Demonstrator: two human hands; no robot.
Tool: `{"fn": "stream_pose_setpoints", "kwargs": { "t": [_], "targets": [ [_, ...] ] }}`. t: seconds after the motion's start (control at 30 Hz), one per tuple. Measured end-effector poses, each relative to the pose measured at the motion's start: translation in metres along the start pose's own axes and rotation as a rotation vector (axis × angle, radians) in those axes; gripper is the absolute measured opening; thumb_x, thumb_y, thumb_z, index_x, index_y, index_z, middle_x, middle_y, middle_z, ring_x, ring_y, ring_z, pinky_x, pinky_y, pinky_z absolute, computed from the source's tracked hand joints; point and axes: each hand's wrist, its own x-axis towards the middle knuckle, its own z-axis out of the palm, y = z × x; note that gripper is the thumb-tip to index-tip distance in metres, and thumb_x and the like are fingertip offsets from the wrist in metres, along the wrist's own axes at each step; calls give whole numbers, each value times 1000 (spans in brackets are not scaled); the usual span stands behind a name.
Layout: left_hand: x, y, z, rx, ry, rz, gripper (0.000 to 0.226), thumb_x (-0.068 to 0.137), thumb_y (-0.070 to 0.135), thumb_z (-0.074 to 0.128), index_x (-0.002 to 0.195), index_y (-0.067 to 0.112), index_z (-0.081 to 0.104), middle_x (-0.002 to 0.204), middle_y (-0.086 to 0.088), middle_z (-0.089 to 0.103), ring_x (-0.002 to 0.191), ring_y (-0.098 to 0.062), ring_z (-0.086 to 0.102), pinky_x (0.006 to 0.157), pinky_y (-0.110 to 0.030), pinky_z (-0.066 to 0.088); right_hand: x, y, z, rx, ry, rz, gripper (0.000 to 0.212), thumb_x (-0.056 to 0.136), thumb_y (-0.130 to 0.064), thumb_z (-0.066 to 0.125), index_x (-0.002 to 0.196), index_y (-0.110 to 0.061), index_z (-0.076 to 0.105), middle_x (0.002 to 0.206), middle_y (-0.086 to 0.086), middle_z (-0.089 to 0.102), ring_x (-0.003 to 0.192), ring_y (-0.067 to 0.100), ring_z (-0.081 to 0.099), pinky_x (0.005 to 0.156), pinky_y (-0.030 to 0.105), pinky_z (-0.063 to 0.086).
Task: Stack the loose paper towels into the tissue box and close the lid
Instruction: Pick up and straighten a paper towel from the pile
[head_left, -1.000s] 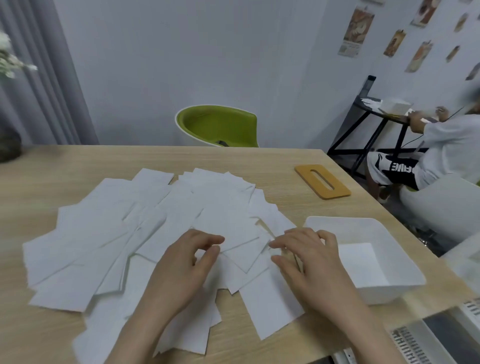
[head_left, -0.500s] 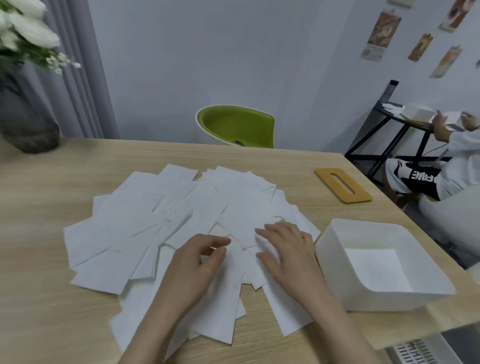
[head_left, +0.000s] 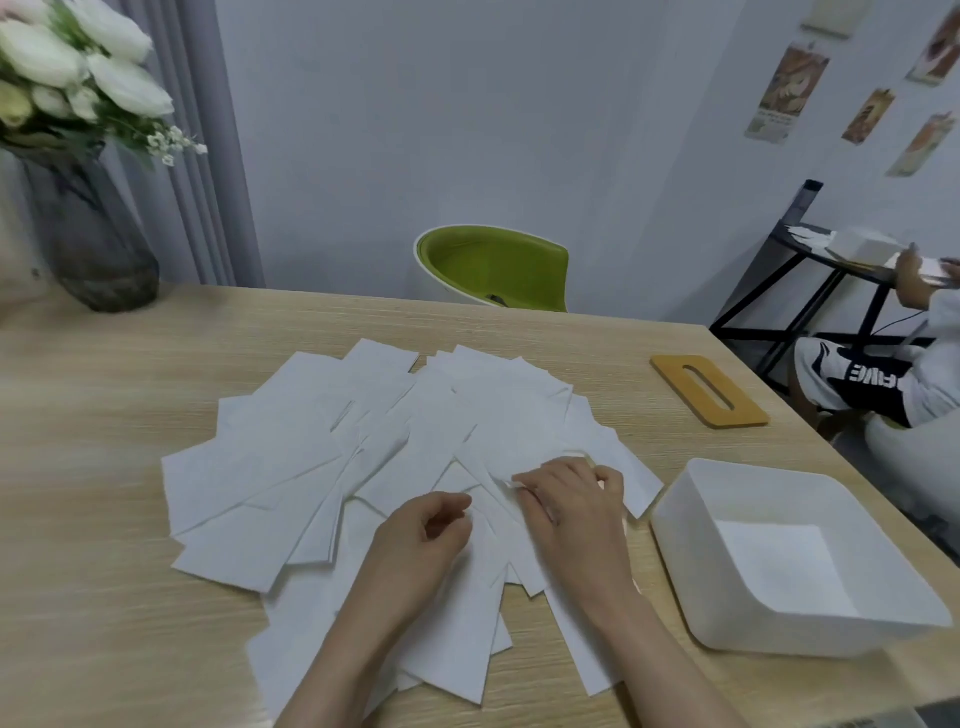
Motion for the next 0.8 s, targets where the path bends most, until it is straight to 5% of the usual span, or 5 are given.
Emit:
{"fn": "stream_pose_setpoints", "kwargs": {
  "t": [0.07,0.27,0.43,0.6,0.8],
  "targets": [
    [-1,3,1,-29,29,-4,24,93,17,61,114,24,67,104,8,70,97,-8,64,90,-34,53,-4,-3,-2,15,37,17,11,86,-19,68,88,-29,72,83,-18,64,89,6,58,85,28,25],
    [-6,10,10,-409,21,-135,16,97,18,57,105,11,68,88,-13,73,65,-25,71,43,-29,50,-26,-19,-13,83,156,-86,19,89,-28,53,90,-25,72,82,-16,66,87,7,59,82,32,31],
    [-6,9,16,-546,-117,-236,33,99,32,52,103,6,71,92,-15,75,78,-33,74,55,-37,60,-44,-32,-17,119,186,-132,14,85,-28,59,89,-27,73,86,-18,66,93,8,58,83,30,31],
    [-7,7,21,-539,-63,-310,31,94,34,60,95,4,65,68,-10,66,60,-39,68,65,-49,57,-55,-38,-20,153,226,-179,13,84,-29,62,87,-28,75,84,-17,66,93,8,59,81,33,33],
    [-8,3,22,-551,-56,-276,19,95,21,58,101,8,69,91,-14,76,79,-32,72,65,-35,55,-63,-39,-24,172,232,-235,15,83,-31,63,82,-28,78,82,-14,68,91,10,61,79,35,35]
  ]
}}
